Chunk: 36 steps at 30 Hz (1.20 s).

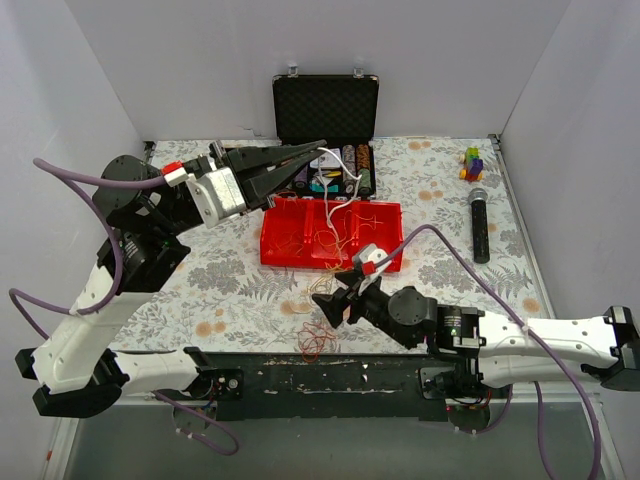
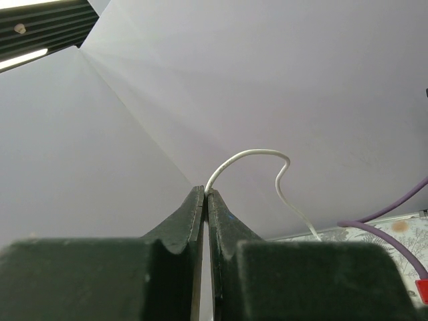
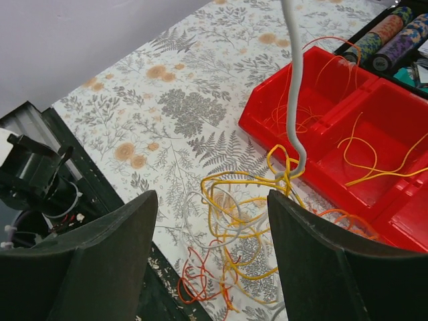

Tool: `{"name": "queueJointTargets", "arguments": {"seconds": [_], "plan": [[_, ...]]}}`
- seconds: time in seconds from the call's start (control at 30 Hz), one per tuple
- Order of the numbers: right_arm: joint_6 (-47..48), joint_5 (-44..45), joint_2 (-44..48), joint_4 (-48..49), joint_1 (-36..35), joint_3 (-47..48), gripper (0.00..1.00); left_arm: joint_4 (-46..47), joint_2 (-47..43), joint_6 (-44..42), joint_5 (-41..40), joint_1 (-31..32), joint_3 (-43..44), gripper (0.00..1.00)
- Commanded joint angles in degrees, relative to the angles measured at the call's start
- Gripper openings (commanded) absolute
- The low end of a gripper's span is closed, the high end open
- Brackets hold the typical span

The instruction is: Untangle the cables

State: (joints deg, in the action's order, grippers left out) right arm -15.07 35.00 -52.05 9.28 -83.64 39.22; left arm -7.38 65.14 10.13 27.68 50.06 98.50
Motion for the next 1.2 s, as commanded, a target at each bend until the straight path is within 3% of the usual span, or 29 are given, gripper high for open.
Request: {"name": "queueJointTargets", "arguments": {"seconds": [0.0,0.33,0.5,0.7,0.93,1.17], "plan": [[3.5,4.2,1.9,-1.0,0.1,5.1,0.75,-1.1,-1.4,0.7,1.1,0.2,1.5,0.0],[2.2,3.4,8.0,-2.5,0.1,3.8,0.73,-1.6,-2.5,0.3,3.1,0.2,0.0,0.0],[5.5,3.4,6.1,-0.8,0.4,2.6,0.77,-1.9,-2.0,1.0,4.0,0.2,1.7,0.0],[5.8,-5.7,2.7,0.3,5.1,3.6,0.82,-1.9,-2.2,1.0,5.6,0.2,1.5,0.0],[4.2,-9.9,-0.1,2.1,7.4,2.8,0.8,-1.9,-2.3,0.9,5.7,0.2,1.7,0.0],[1.2,-6.4,-3.2,7.2,8.8,1.1,0.75,-1.9,-2.2,1.6,6.7,0.2,2.1,0.0]]}}
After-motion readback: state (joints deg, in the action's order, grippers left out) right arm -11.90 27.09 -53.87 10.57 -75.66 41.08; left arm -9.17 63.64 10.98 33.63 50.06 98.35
